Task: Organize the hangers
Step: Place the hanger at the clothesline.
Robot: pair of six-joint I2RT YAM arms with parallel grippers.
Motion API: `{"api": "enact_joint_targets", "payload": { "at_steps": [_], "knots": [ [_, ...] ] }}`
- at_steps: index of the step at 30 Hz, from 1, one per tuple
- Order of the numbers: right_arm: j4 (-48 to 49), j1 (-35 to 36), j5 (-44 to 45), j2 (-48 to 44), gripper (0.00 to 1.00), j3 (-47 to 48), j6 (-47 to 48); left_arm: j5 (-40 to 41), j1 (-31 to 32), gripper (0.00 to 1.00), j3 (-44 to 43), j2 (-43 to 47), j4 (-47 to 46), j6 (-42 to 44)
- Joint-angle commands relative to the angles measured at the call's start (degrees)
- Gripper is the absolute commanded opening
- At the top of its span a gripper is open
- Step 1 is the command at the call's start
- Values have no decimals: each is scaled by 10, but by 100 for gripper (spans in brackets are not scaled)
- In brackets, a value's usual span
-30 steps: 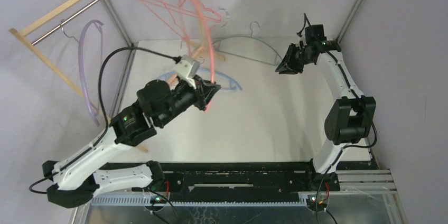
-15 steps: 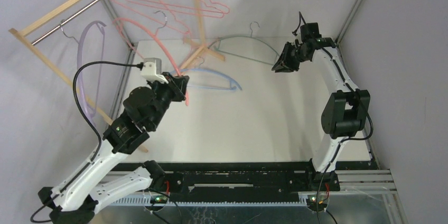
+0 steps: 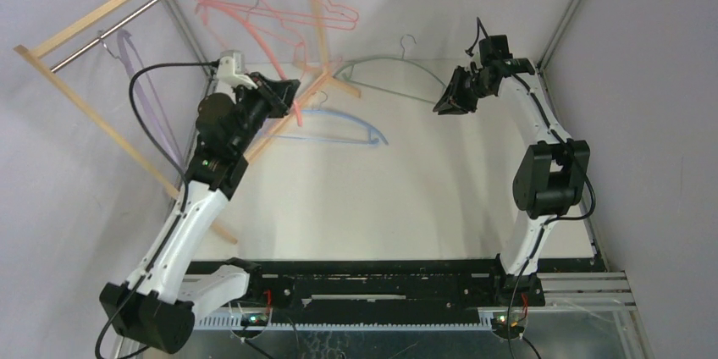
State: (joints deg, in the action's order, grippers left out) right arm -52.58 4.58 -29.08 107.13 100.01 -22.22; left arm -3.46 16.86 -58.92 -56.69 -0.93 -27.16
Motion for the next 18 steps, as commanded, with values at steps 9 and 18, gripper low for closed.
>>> {"api": "enact_joint_targets", "payload": {
  "at_steps": [9,18],
  "knots": [
    [3,-3,-3,5,28,26,1,-173,-6,0,-17,-27,-214,-23],
    [0,0,-3,16,28,30,-1,-100,-24,0,42,13,-247,-30]
  ]
}}
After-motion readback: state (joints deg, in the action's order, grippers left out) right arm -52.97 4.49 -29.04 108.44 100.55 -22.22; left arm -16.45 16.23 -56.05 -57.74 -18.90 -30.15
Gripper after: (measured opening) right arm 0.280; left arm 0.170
